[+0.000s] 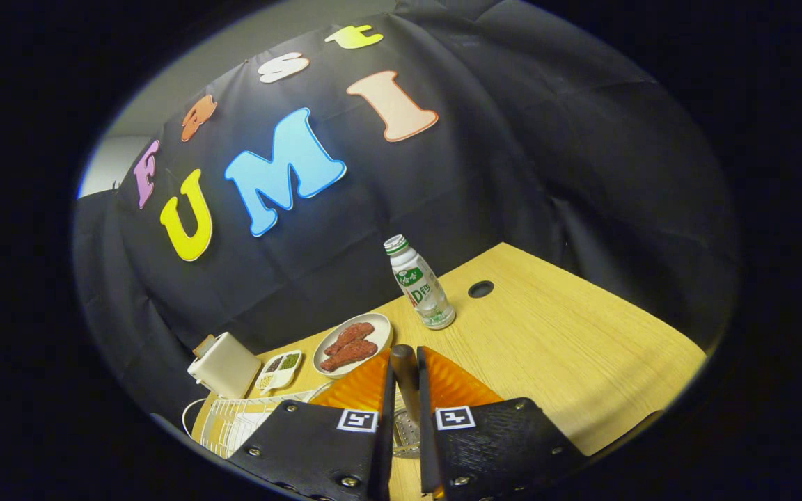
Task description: Take the plate from the dish rack, then take the spoon from the basket and place it into the plate.
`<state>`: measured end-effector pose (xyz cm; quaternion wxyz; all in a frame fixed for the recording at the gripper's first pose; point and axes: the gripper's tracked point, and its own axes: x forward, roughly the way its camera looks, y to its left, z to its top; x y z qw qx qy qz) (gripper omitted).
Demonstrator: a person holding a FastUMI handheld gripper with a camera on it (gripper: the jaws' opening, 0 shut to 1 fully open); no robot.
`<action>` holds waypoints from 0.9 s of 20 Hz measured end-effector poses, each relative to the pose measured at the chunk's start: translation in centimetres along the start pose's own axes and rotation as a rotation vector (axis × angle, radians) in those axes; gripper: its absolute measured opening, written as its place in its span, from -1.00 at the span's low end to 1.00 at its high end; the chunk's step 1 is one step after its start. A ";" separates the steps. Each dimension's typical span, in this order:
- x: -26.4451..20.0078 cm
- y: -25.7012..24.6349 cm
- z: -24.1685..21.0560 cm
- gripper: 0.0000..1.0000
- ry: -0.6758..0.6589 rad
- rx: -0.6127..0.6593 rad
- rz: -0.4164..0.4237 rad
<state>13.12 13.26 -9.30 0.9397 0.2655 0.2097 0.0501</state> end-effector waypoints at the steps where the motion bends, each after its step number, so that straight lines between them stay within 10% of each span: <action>1: -0.1 0.3 0.6 -0.69 -0.003 0.006 0.013; 10: -6.1 5.8 8.7 -0.69 -0.136 -0.051 0.150; 18: -13.2 13.4 5.0 -0.69 -0.063 -0.133 0.333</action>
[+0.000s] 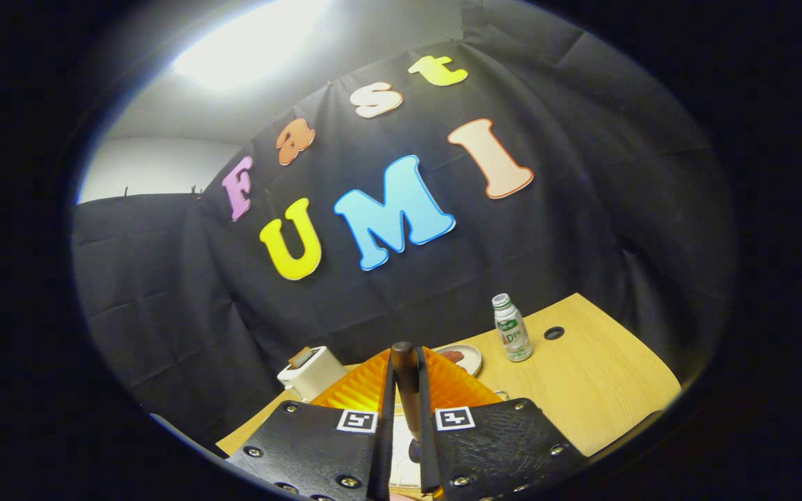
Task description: Take the plate from the dish rack, then take the spoon from the basket and place it into the plate.
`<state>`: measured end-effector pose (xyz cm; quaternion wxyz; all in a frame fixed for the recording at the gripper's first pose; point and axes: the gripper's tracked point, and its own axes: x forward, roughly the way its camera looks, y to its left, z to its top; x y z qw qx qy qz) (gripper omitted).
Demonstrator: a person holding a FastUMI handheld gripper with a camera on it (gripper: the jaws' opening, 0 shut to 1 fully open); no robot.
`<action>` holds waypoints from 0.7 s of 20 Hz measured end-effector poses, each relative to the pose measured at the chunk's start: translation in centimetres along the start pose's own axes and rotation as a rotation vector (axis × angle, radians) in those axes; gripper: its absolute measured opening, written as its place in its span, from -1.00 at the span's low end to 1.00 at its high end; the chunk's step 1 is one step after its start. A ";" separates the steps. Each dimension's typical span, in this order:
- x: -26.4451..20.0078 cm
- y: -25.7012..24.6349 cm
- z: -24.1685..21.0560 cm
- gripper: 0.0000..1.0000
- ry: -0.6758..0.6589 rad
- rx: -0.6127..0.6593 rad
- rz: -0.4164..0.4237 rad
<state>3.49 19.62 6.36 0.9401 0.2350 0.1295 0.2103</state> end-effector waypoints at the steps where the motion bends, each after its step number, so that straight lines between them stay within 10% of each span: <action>1: -0.5 1.3 -1.1 -0.69 0.019 -0.015 0.025; 14: -5.1 12.0 -18.5 -0.69 0.268 -0.178 0.220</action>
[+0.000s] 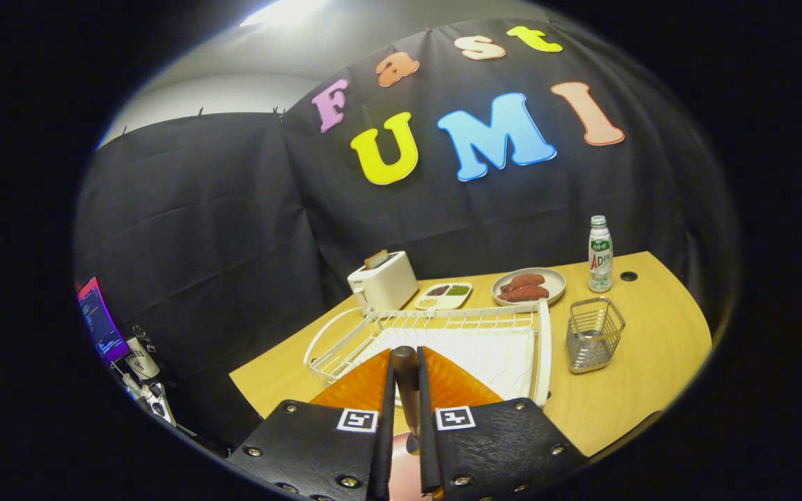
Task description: Take the plate from the dish rack, then take the spoon from the basket and place it into the plate.
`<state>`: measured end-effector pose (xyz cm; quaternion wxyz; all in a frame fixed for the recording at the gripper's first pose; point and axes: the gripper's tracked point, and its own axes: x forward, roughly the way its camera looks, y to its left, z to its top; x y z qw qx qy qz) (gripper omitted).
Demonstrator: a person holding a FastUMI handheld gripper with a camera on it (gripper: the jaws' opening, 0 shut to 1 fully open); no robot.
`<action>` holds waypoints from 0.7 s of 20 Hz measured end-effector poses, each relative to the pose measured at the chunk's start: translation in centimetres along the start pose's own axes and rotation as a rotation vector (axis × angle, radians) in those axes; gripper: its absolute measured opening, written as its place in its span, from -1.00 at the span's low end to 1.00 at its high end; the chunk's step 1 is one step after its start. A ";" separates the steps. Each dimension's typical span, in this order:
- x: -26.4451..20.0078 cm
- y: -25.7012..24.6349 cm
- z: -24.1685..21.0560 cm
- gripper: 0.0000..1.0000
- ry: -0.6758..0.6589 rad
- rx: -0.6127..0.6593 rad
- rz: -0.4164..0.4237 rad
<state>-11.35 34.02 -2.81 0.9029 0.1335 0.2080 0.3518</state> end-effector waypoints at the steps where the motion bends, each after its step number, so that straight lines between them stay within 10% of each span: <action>1: 0.1 0.5 -0.9 -0.68 0.014 -0.011 0.005; 14: -0.9 1.9 -4.7 -0.68 0.021 -0.053 -0.021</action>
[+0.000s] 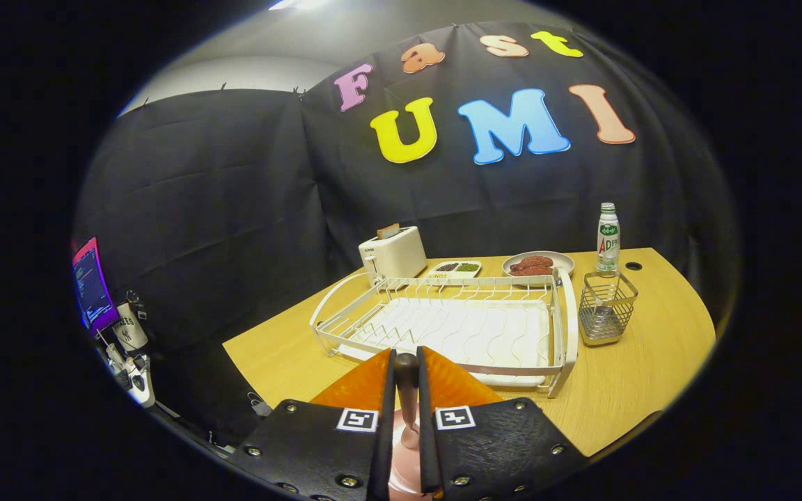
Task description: Take the plate from the dish rack, then take the spoon from the basket and place it into the plate.
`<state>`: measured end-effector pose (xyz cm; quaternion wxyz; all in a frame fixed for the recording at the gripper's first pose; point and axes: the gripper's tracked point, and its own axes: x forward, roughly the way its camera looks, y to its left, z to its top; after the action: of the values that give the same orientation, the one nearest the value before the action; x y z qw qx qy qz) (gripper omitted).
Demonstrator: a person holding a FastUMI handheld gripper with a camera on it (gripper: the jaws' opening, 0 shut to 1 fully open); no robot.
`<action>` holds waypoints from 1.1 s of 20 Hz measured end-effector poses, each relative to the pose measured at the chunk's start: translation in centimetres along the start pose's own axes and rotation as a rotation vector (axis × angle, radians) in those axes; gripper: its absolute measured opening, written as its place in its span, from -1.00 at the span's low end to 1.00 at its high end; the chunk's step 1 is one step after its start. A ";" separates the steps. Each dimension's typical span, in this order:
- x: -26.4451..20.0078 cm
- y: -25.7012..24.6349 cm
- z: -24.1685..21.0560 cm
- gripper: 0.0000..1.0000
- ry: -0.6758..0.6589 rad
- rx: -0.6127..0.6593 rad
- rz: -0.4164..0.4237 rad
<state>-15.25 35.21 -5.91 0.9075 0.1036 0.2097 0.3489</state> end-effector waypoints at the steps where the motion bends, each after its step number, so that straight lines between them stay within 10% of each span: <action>1: -0.2 -0.1 0.1 -0.69 0.002 0.009 0.000; 15: -2.5 -1.4 7.1 -0.58 -0.144 -0.042 -0.013; 22: -5.3 -3.5 18.0 -0.59 -0.333 -0.086 -0.062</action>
<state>-8.59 28.33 10.59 0.9436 0.1144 0.0445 0.3076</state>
